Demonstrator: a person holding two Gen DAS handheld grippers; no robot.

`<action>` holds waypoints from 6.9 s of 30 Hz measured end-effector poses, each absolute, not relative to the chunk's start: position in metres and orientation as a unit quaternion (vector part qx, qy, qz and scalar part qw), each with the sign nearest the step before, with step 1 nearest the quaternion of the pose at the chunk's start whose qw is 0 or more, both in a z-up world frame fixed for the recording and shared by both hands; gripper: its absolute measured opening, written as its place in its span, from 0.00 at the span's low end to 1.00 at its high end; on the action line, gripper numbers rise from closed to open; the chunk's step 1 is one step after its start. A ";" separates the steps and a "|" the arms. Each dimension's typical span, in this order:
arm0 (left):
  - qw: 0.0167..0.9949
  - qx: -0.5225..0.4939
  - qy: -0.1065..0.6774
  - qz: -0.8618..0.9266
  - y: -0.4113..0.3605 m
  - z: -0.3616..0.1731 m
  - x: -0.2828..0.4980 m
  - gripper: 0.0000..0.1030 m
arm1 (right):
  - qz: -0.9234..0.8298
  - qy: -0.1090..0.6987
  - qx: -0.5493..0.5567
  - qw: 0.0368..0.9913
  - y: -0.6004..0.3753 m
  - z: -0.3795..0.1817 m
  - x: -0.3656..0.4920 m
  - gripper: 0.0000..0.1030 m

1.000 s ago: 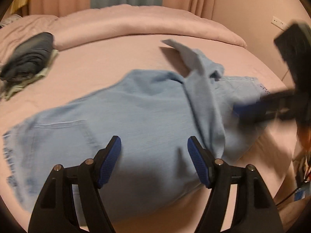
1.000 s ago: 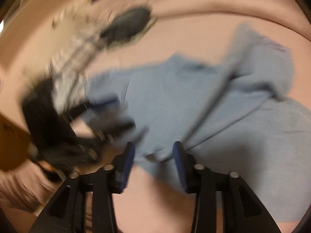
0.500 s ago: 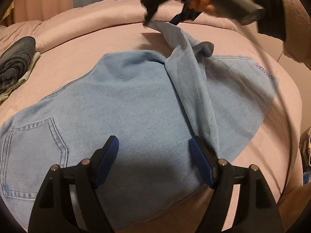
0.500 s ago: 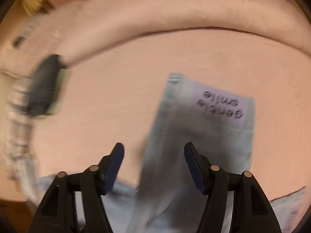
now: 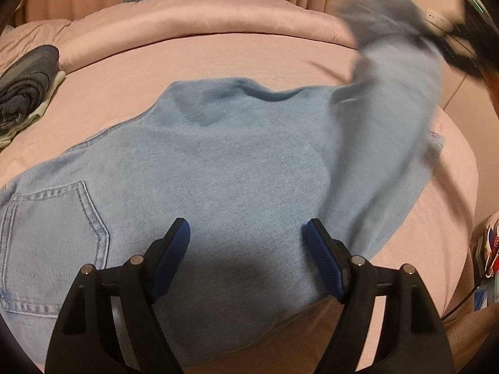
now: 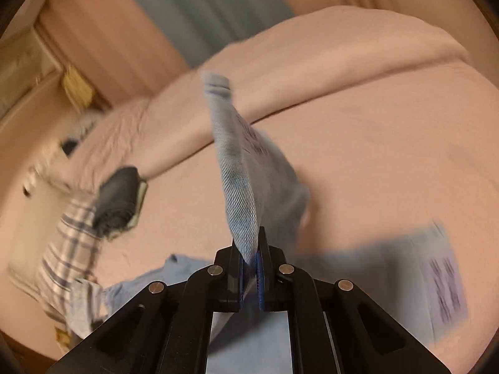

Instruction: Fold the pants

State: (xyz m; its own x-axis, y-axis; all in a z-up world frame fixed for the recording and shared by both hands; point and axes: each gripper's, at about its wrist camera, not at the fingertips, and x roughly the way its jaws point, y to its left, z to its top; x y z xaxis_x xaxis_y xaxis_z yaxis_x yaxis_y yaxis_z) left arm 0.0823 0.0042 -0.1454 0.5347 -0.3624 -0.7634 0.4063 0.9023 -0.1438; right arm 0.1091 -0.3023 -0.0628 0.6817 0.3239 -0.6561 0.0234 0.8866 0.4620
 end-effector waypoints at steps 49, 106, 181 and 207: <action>0.859 0.016 0.481 -0.173 -0.004 -0.132 0.109 0.77 | -0.045 0.398 0.206 0.893 -0.395 -0.134 0.063 0.46; 0.797 -0.267 0.504 -0.198 0.022 -0.150 0.094 0.77 | -0.075 0.347 0.356 0.864 -0.416 -0.155 0.031 0.14; 0.807 -0.201 0.505 -0.232 0.017 -0.158 0.083 0.29 | 0.178 0.478 -0.029 0.860 -0.221 -0.106 0.023 0.06; 0.798 -0.466 0.381 -0.015 0.218 -0.173 -0.032 0.72 | 0.259 0.463 0.006 0.848 -0.131 -0.109 0.030 0.24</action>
State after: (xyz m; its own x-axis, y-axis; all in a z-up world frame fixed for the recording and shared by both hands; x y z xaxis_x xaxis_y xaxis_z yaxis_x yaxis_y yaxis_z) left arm -0.0324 0.2177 -0.1734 0.7085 -0.3791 -0.5952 -0.3318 0.5655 -0.7551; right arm 0.0304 -0.1307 -0.1090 0.4377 0.4441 -0.7818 -0.4332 0.8661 0.2494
